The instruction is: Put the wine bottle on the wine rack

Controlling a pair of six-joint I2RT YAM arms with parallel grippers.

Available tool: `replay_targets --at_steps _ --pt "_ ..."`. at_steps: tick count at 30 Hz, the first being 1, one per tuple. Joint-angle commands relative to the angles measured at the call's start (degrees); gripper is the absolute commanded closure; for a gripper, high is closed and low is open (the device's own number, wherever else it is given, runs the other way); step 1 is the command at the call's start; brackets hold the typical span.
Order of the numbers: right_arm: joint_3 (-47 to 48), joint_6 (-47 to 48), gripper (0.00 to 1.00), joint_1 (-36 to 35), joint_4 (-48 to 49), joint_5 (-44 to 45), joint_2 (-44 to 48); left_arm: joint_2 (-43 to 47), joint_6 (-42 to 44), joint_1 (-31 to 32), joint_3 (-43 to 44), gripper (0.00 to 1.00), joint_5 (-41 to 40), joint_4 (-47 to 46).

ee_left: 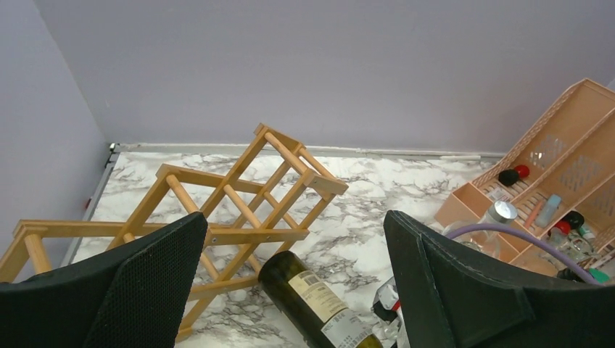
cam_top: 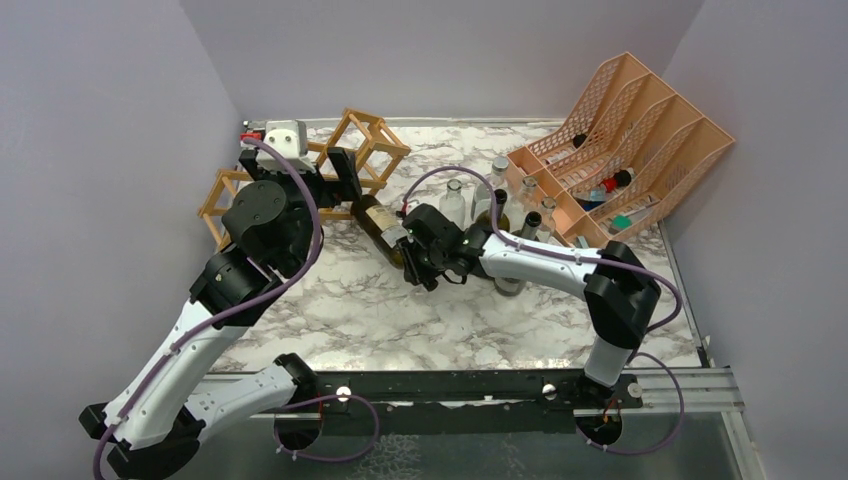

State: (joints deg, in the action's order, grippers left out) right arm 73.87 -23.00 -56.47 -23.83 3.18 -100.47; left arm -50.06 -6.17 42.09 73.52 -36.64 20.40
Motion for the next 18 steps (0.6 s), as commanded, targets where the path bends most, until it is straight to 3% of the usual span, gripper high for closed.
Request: replay_targets --at_steps 1,18 --pt "3.96 -0.43 0.99 -0.14 10.88 2.34 -0.68 -1.35 -0.02 0.10 3.67 0.01 -2.29 1.62" --pt "3.95 0.57 0.99 -0.19 18.22 3.19 -3.34 -7.16 -0.54 0.10 6.67 0.01 -0.99 4.61"
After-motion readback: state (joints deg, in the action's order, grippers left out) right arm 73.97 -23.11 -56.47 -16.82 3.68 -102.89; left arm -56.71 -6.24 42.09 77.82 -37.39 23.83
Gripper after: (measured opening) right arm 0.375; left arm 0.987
